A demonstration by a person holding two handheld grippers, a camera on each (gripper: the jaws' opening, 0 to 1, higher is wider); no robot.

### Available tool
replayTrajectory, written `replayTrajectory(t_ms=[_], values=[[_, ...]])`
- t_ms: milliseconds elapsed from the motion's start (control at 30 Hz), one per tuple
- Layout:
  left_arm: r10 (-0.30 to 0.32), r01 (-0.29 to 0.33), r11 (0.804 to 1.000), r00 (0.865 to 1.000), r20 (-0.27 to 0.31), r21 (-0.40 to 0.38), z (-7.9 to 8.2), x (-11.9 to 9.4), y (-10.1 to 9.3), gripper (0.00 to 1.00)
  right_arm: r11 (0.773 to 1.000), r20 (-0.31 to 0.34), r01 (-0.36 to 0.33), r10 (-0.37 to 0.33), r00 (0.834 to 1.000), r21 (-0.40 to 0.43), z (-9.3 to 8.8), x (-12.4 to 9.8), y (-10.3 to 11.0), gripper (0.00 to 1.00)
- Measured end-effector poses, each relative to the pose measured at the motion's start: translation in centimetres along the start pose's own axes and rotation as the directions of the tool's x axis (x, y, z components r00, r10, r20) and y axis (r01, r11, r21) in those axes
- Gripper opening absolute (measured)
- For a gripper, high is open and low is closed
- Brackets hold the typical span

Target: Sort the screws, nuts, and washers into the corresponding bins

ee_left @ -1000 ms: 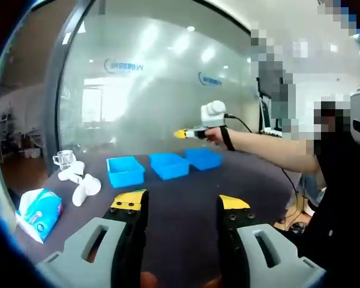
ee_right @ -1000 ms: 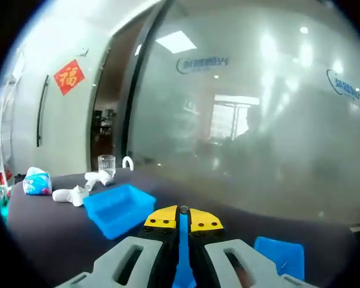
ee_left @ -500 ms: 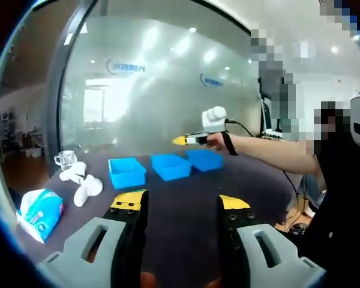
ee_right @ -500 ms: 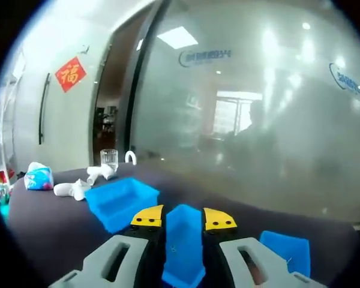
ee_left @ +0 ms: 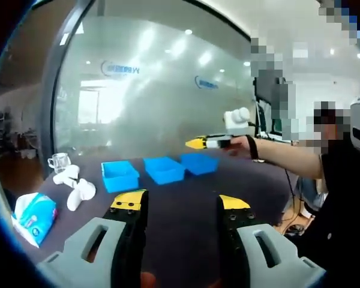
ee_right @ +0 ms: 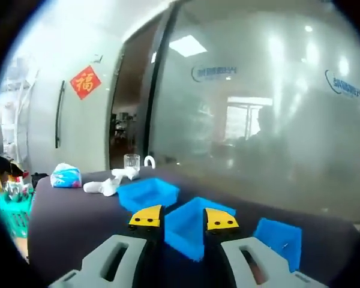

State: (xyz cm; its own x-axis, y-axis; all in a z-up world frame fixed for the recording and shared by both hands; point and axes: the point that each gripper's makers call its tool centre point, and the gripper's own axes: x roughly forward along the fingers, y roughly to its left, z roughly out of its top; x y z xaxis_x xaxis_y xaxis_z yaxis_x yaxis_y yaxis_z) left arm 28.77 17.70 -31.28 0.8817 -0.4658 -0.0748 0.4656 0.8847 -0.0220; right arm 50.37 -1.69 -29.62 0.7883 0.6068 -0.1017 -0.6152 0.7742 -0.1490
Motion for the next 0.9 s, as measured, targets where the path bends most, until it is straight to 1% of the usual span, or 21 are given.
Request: replayTrajectory(t_ms=[33,100,167,200,233,300,400,467,567,733,900], values=[[-0.003,0.003,1.0,1.0,0.001,0.001,0.0,0.1,-0.1,0.44,1.0,0.014,0.0,0.0,1.0,-0.003,0.2,-0.7,0.1,0.21],[-0.008,0.008,1.0,1.0,0.001,0.001,0.0,0.3,-0.1,0.44,1.0,0.036,-0.011,0.011,0.999,0.006,0.6,-2.7,0.4,0.22],[-0.001,0.001,1.0,1.0,-0.008,0.011,-0.2,0.5,-0.2,0.44,0.999,0.061,-0.037,0.036,0.997,0.019,1.0,-4.5,0.7,0.25],[0.004,-0.004,1.0,1.0,-0.013,0.022,-0.3,0.5,-0.2,0.44,0.999,0.064,-0.035,0.034,0.997,0.013,1.1,-5.5,0.8,0.26],[0.0,0.001,1.0,1.0,-0.014,0.024,-0.3,0.6,-0.3,0.44,0.999,0.073,-0.031,0.032,0.997,-0.014,1.3,-6.8,1.1,0.25],[-0.016,0.016,1.0,1.0,-0.006,0.013,-0.1,0.7,-0.7,0.44,1.0,0.077,-0.027,0.028,0.997,-0.016,1.3,-8.6,1.3,0.25],[-0.027,0.027,0.999,1.0,-0.007,0.018,0.0,1.1,-1.2,0.44,0.999,0.084,-0.039,0.038,0.996,0.02,1.2,-11.0,1.7,0.25],[-0.035,0.036,0.999,0.999,-0.008,0.02,0.0,1.3,-1.4,0.44,0.999,0.086,-0.034,0.031,0.996,0.029,0.9,-12.5,1.7,0.25],[-0.056,0.056,0.998,0.998,-0.011,0.023,0.0,1.6,-2.0,0.44,0.999,0.072,-0.029,0.028,0.997,0.025,0.2,-14.2,1.6,0.25],[-0.077,0.078,0.997,0.997,-0.014,0.026,0.1,2.0,-2.6,0.44,1.0,0.015,-0.012,0.012,1.0,0.002,-2.1,-17.1,1.1,0.25],[-0.11,0.111,0.994,0.994,-0.026,0.023,-0.2,2.1,-3.3,0.44,0.999,-0.033,-0.017,0.018,0.999,0.033,-4.0,-19.2,1.0,0.27]])
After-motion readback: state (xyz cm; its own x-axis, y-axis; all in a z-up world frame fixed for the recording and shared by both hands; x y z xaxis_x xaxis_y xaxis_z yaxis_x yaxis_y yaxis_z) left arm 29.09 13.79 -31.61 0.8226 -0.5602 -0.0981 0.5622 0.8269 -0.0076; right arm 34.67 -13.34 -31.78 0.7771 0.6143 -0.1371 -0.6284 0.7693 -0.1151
